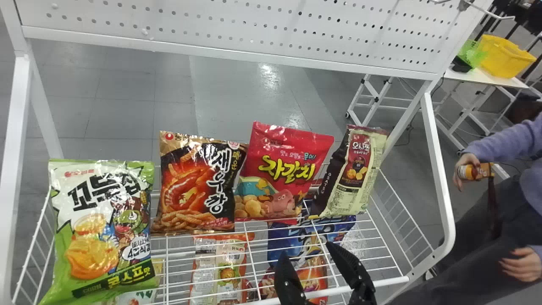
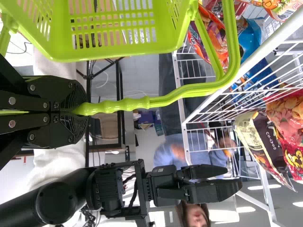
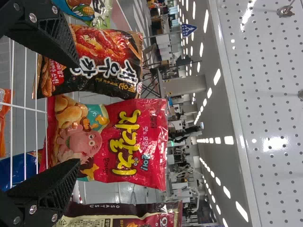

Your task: Hold basket handle with left hand then pick Jagalchi snack with right hand and place into basket

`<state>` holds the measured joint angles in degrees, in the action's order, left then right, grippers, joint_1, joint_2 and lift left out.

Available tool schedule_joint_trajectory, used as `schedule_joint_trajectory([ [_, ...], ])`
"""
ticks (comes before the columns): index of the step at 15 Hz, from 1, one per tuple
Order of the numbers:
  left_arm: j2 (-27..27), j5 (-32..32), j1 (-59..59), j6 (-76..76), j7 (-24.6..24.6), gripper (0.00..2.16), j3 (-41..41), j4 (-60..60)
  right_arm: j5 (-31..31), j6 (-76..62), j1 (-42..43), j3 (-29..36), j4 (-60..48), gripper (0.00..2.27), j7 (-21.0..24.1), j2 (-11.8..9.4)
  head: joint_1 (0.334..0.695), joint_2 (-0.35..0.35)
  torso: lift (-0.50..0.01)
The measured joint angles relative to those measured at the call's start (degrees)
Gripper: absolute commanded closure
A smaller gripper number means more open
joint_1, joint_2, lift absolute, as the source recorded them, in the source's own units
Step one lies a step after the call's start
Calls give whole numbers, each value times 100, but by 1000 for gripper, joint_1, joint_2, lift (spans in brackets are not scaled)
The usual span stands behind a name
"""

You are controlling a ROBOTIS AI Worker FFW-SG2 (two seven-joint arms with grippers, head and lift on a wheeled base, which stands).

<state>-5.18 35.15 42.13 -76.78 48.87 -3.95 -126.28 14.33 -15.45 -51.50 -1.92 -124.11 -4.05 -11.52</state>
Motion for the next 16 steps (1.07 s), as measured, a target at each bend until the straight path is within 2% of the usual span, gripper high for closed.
schedule_joint_trajectory([
  [12,0,34,0,-6,14,1436,-18,16,-25,16,55,22,-12,97,45,6,695,-350,-10],
  [16,-10,33,4,-32,18,1433,-18,18,-59,576,515,74,-6,97,219,37,695,-350,-10],
])
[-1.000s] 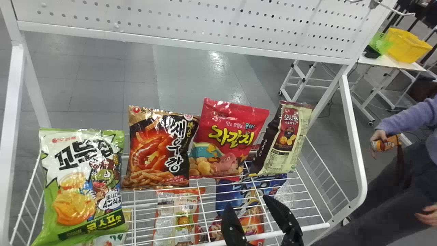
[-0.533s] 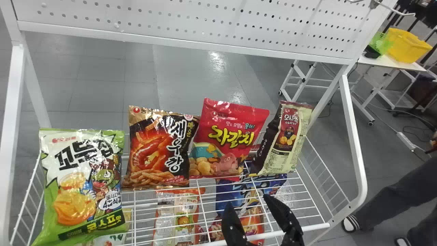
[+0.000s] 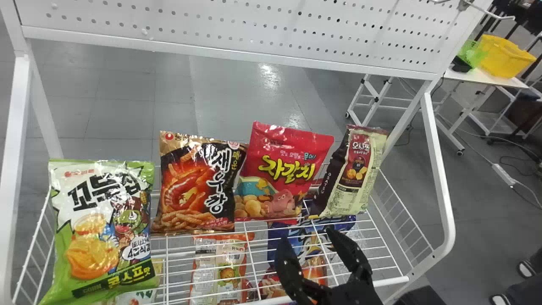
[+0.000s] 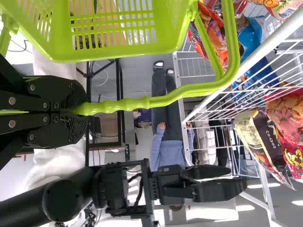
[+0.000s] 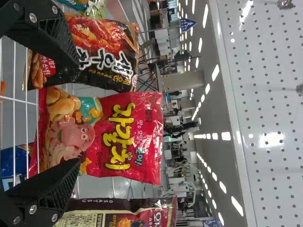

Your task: Hold basket handle with left hand then pick Jagalchi snack with right hand and place into basket

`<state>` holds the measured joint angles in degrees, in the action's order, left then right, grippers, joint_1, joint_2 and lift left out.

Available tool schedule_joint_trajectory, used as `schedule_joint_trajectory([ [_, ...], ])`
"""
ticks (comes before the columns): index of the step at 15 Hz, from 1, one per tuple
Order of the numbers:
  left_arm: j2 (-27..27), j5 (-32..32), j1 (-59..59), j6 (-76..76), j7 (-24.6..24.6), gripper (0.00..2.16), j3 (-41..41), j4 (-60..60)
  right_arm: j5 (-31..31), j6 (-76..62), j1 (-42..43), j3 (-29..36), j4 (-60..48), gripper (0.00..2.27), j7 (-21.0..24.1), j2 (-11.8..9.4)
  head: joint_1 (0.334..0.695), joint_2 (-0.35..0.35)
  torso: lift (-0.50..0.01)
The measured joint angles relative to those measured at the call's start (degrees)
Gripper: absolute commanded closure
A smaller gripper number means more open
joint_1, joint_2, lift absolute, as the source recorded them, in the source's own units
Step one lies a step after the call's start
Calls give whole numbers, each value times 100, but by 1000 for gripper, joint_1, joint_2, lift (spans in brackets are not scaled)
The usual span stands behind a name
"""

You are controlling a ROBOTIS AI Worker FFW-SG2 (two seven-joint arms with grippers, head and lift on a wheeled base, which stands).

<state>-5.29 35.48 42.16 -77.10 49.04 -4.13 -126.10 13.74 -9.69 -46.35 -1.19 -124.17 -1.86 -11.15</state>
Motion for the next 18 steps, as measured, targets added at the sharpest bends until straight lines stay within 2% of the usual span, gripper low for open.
schedule_joint_trajectory([
  [7,-48,-5,-117,-98,9,1433,7,43,-233,1434,1178,31,148,97,338,110,695,-350,-10],
  [18,-150,32,-244,-249,31,1433,-29,129,-447,2286,2452,-276,867,137,544,137,695,-350,-10],
])
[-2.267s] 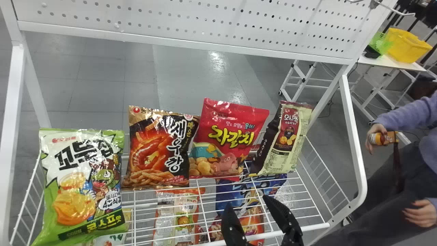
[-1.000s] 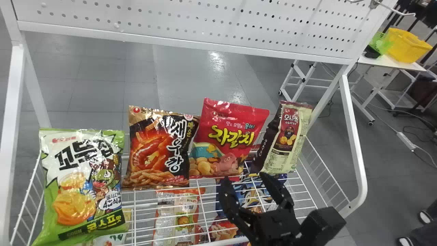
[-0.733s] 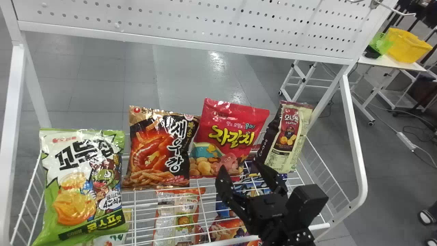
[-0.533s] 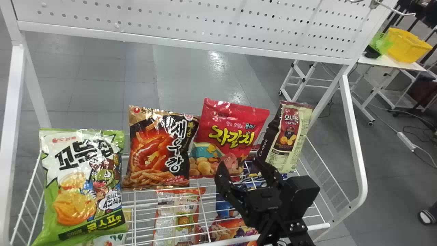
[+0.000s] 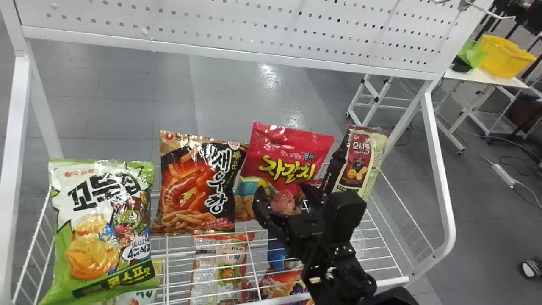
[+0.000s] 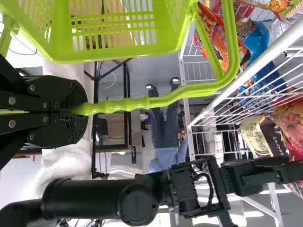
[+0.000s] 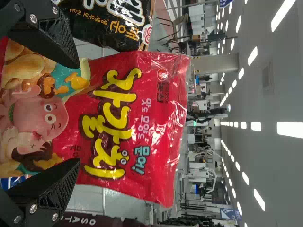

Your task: Hold basket handle with left hand then pick Jagalchi snack with right hand and place into basket

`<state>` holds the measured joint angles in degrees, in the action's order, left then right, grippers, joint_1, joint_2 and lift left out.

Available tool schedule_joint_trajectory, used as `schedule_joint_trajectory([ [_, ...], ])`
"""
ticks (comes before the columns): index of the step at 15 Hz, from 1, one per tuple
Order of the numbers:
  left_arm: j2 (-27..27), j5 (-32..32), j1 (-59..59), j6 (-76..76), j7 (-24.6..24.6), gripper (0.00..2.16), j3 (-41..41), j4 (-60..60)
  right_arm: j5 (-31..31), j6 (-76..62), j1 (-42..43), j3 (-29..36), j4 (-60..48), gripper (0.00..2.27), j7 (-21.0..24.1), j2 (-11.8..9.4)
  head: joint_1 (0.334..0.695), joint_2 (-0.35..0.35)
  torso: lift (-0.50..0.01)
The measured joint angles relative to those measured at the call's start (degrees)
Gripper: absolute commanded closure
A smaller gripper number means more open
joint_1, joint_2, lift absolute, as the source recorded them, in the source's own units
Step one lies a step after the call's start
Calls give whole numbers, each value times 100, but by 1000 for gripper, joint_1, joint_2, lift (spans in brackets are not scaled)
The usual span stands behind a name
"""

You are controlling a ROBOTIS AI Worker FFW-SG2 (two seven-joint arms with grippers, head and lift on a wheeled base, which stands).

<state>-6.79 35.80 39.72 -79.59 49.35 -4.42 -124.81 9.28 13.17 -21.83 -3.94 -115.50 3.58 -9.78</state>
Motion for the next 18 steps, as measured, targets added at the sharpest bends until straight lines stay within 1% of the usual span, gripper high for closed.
schedule_joint_trajectory([
  [1,-9,26,-9,0,15,1433,-26,25,-53,50,120,-54,94,353,35,2,695,-350,-10],
  [2,-14,52,-14,0,27,1433,-55,52,-96,110,236,-99,183,920,45,2,695,-350,-10],
  [3,-15,66,-16,0,30,1433,-73,71,-111,146,305,-119,229,1818,41,-1,695,-349,-10],
  [4,-14,73,-21,0,27,1433,-84,92,-105,188,348,-132,248,2010,38,-4,695,-345,-10],
  [5,-12,76,-33,0,16,1433,-88,115,-85,260,365,-137,241,2017,33,-7,695,-342,-10],
  [6,-6,76,-48,0,13,1433,-87,133,-74,309,366,-140,215,2115,29,-13,695,-340,-10],
  [13,24,59,-149,0,-31,1436,-15,220,-31,311,46,-60,-297,2121,89,-100,695,-350,-10],
  [16,16,51,-151,0,-36,1433,7,233,41,366,-346,156,-819,2121,116,-115,695,-350,-10],
  [18,10,46,-170,0,-39,1433,48,244,96,468,-695,341,-1261,2121,174,-166,695,-350,-10],
])
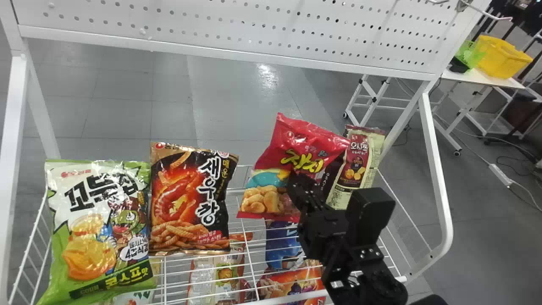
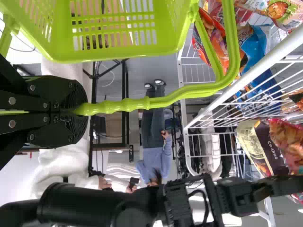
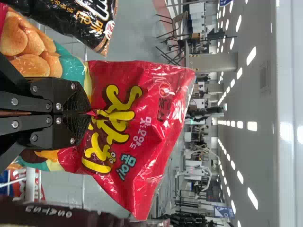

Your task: Hold basket handle with left hand then pick Jagalchi snack with right hand and place into basket

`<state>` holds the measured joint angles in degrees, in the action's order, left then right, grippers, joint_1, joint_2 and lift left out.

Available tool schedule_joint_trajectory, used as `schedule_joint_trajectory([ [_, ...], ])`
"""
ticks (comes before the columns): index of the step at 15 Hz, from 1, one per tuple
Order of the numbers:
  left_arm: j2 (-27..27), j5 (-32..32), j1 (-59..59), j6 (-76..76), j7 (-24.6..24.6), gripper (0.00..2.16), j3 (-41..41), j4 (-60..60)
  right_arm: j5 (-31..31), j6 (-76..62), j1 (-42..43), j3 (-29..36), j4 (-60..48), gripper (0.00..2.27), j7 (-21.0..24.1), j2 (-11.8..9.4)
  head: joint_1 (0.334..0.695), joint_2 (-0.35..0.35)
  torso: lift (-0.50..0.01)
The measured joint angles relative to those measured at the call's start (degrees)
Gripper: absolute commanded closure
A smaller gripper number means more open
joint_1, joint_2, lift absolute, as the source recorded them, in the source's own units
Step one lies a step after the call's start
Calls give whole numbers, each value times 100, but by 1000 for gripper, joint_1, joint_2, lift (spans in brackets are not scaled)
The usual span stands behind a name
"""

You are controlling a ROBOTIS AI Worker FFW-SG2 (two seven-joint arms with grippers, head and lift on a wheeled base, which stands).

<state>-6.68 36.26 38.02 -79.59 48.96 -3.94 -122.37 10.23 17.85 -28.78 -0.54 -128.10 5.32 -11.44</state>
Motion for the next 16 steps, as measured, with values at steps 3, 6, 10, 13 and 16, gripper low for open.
schedule_joint_trajectory([
  [3,-6,-15,-13,0,-3,1433,74,2,377,306,-446,333,-654,2121,-30,-111,695,-350,-10],
  [6,7,-17,28,11,27,1433,111,-10,792,1342,-809,652,-1438,2121,-102,-259,695,-350,-10],
  [10,36,-5,127,78,54,1436,105,-22,2002,3298,-1028,1376,-2315,2125,-482,-354,695,-350,-10],
  [13,59,-13,159,137,48,1433,104,-25,2778,4455,-1085,1943,-2852,2125,-559,-366,695,-350,-10],
  [16,71,-15,162,140,25,1433,104,-33,3251,5623,-1088,2401,-3270,2125,-569,-358,695,-350,-10],
])
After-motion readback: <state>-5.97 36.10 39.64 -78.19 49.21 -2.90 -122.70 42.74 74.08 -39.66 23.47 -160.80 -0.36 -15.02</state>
